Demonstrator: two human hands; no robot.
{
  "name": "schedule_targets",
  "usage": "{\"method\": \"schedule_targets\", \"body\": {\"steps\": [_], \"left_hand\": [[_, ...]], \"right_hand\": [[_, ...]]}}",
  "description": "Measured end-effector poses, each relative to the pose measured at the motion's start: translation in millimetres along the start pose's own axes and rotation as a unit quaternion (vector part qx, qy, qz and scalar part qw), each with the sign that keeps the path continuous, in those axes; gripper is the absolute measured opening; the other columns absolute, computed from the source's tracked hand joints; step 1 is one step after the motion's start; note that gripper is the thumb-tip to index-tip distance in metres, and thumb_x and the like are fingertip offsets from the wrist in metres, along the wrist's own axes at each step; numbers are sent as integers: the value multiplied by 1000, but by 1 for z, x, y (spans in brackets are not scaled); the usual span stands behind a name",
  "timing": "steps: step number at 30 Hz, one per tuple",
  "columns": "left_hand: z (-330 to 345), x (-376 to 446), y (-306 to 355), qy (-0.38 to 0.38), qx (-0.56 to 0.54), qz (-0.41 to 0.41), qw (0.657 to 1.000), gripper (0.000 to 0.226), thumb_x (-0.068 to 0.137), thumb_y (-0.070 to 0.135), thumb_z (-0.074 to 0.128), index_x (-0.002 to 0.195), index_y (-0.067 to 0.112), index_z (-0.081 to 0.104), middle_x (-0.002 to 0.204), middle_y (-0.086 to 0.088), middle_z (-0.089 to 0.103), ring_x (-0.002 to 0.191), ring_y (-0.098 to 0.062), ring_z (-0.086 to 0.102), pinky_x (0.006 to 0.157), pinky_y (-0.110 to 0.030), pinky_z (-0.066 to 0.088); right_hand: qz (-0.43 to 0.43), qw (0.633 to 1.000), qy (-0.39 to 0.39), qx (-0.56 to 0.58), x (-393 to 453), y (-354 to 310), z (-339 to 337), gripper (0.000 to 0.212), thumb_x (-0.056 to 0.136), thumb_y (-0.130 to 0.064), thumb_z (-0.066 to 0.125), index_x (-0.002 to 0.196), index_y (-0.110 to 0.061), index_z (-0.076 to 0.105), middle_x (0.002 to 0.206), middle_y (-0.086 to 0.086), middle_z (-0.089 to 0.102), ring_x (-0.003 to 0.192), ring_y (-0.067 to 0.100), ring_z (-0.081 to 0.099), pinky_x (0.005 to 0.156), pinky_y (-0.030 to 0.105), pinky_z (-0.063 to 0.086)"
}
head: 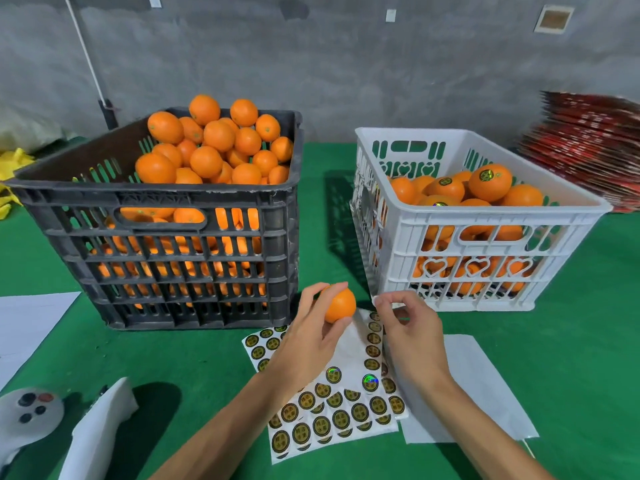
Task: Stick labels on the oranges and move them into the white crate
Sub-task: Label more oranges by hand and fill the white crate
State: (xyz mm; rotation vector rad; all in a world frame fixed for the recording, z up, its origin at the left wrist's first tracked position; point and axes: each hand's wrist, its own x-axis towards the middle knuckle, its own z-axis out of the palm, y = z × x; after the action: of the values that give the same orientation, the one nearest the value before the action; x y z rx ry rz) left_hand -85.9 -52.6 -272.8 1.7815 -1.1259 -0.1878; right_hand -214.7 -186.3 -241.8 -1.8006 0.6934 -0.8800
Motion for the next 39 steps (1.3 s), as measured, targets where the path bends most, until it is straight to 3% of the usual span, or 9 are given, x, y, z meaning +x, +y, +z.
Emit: {"method": "schedule_targets", "body": {"steps": [5,8,15,19,22,25,28,34,39], "left_hand": [[-8,1,15,33,-53,21,998,51,102,32,59,145,51,40,147,17,31,129,-1,49,100,-15,46],[-14,1,25,42,-75,51,995,53,102,18,59,147,43,43,149,12,32,135,-14,47,105,-28,48],[-18,30,94,188,29,158,969,45,92,45,56,137,39,58,143,19,46,130,-3,52,100,-21,50],[-16,65,145,173,-42,191,965,61,93,3,68,143,32,51,150,12,41,135,-7,48,103,-30,51],[-30,87,171,107,24,237,965,57,95,6,65,146,23,47,157,14,34,142,-1,39,112,-34,44],[-56,99,185,102,92,264,955,42,99,27,60,140,31,50,153,22,33,137,-1,43,111,-31,43],[-92,107,186,132,124,240,954,35,99,30,60,133,28,55,145,21,40,122,-2,54,100,-32,50],[-175,141,147,168,231,92,954,36,96,21,63,131,20,57,135,4,51,120,-16,54,97,-33,46],[-246,199,96,104,319,-107,936,52,90,22,68,139,20,50,140,-8,46,127,-29,53,100,-39,46]], "right_hand": [[-160,982,-3,-99,0,-28,15,9,98,-24,68,97,-29,75,102,-20,63,99,3,62,83,15,47],[-154,987,-10,-39,-13,-39,18,16,96,-25,70,106,-35,77,111,-23,64,109,2,62,89,13,48],[-156,978,51,-126,-17,-95,12,87,81,-83,49,155,-39,35,152,-34,36,134,-14,41,105,4,33],[-139,967,123,-175,28,-133,-25,74,91,-53,69,152,-20,44,118,-4,72,99,11,70,83,20,53],[-170,955,159,-184,60,-149,-52,38,97,-39,66,125,-17,55,91,-2,67,77,11,65,65,12,46],[-161,941,159,-251,84,-153,-67,31,101,-25,58,130,-18,50,137,11,57,97,29,66,75,41,56],[-161,923,156,-312,99,-160,-59,42,99,-9,59,141,-13,58,166,3,29,114,34,64,77,43,56],[-253,936,14,-244,122,-204,32,36,101,-24,57,136,-21,65,154,-8,49,125,16,61,104,34,48],[-254,940,-102,-202,157,-236,107,40,97,-29,62,136,-32,63,146,-12,55,127,17,58,100,38,51]]}}
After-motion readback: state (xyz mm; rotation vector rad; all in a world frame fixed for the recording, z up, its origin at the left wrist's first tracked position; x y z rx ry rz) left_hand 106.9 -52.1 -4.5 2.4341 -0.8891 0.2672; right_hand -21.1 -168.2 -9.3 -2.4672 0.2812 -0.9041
